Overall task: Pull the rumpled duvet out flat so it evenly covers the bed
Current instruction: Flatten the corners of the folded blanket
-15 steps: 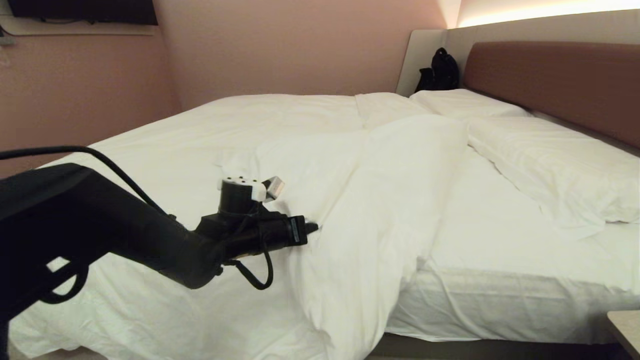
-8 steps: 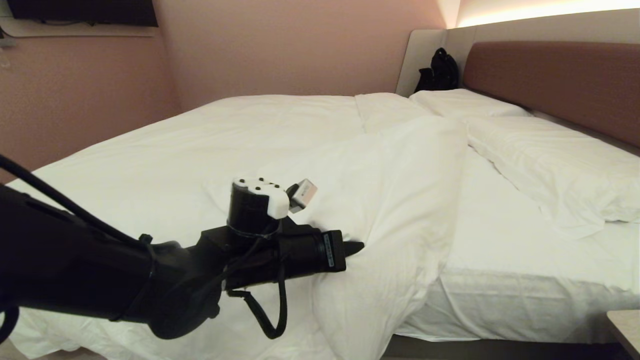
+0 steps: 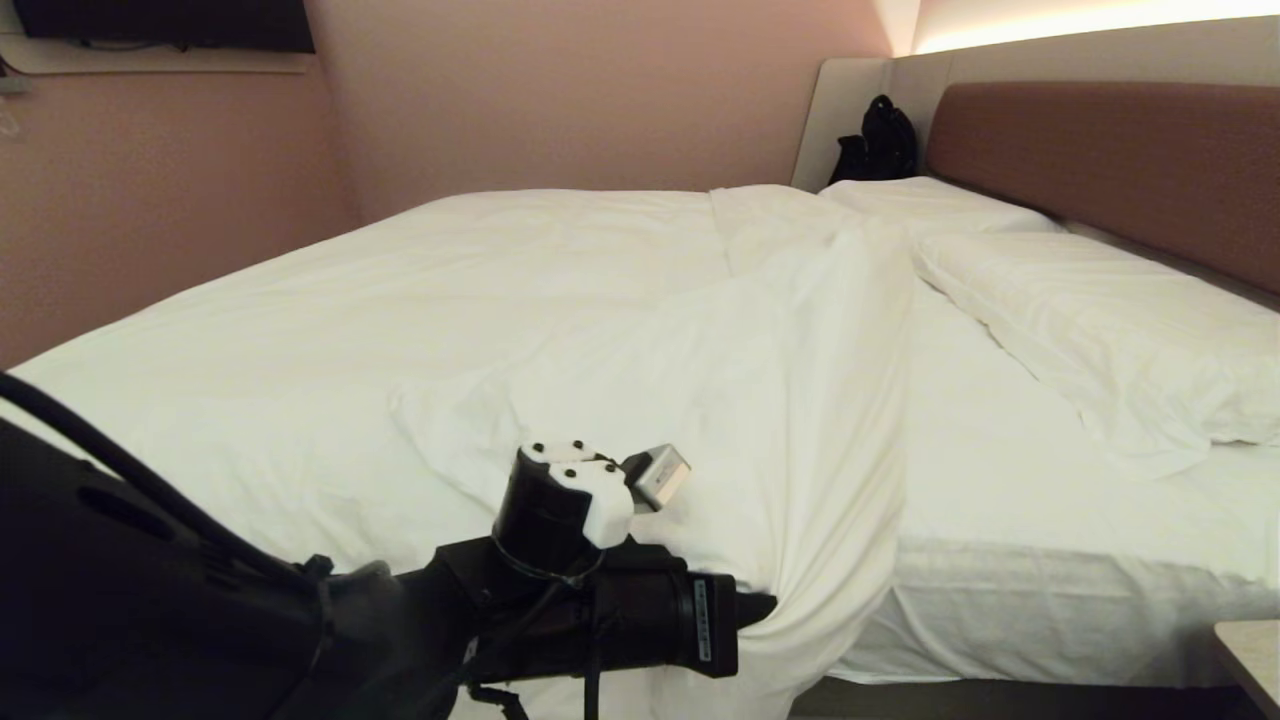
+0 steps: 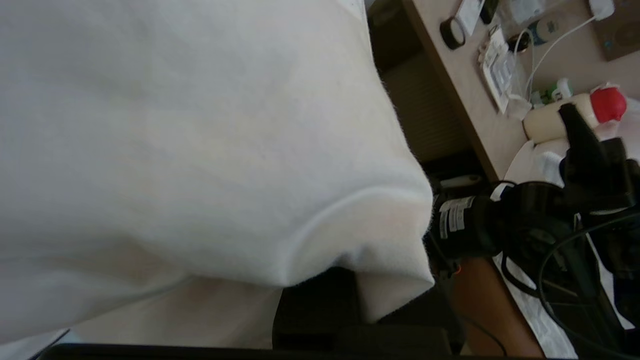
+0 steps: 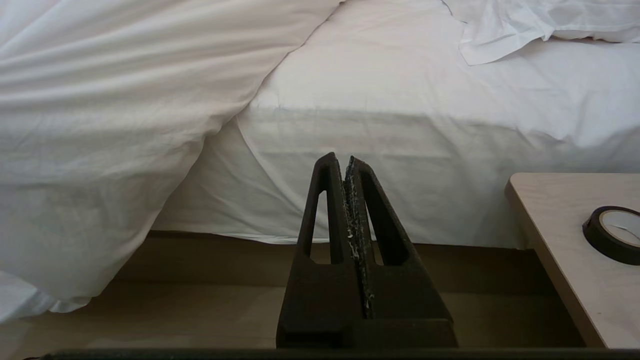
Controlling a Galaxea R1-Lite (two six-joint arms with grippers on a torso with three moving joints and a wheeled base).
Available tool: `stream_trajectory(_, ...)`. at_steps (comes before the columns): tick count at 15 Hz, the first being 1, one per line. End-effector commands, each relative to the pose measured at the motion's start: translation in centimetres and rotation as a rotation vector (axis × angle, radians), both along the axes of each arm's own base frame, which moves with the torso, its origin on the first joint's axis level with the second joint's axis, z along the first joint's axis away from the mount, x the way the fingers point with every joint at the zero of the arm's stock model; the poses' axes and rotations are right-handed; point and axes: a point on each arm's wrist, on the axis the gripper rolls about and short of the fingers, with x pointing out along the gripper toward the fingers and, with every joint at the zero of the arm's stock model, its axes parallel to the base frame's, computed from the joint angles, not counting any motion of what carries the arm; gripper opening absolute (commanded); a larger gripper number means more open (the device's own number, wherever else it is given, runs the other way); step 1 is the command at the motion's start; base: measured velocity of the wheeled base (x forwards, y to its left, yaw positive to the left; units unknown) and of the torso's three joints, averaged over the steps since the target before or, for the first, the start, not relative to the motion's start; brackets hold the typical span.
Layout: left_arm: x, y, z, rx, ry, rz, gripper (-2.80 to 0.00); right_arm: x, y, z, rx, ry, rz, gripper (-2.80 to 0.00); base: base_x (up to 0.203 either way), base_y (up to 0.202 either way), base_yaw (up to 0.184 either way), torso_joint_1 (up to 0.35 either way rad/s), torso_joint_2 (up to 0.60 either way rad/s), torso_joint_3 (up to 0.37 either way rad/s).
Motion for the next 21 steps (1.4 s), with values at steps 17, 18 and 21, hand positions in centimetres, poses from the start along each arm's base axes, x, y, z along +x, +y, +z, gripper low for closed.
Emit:
stream_trajectory(17,-0.7,-0.8,-1.4,-0.005,-0.019,-0.041,-2.80,0.0,0.0,0.0,0.000,0.001,0.000,-2.80,0.000,0.000,0.000,0.000,0.00,0.000)
stream_trajectory(18,-0.6,-0.9,-1.6,0.000,-0.013,-0.041,-2.80,0.0,0.0,0.0,0.000,0.001,-0.001,-2.80,0.000,0.000,0.000,0.000,0.00,0.000)
stream_trajectory(21,-0.5,-1.0,-1.7,0.004,-0.013,-0.038,-2.80,0.0,0.0,0.0,0.000,0.001,0.000,-2.80,0.000,0.000,0.000,0.000,0.00,0.000)
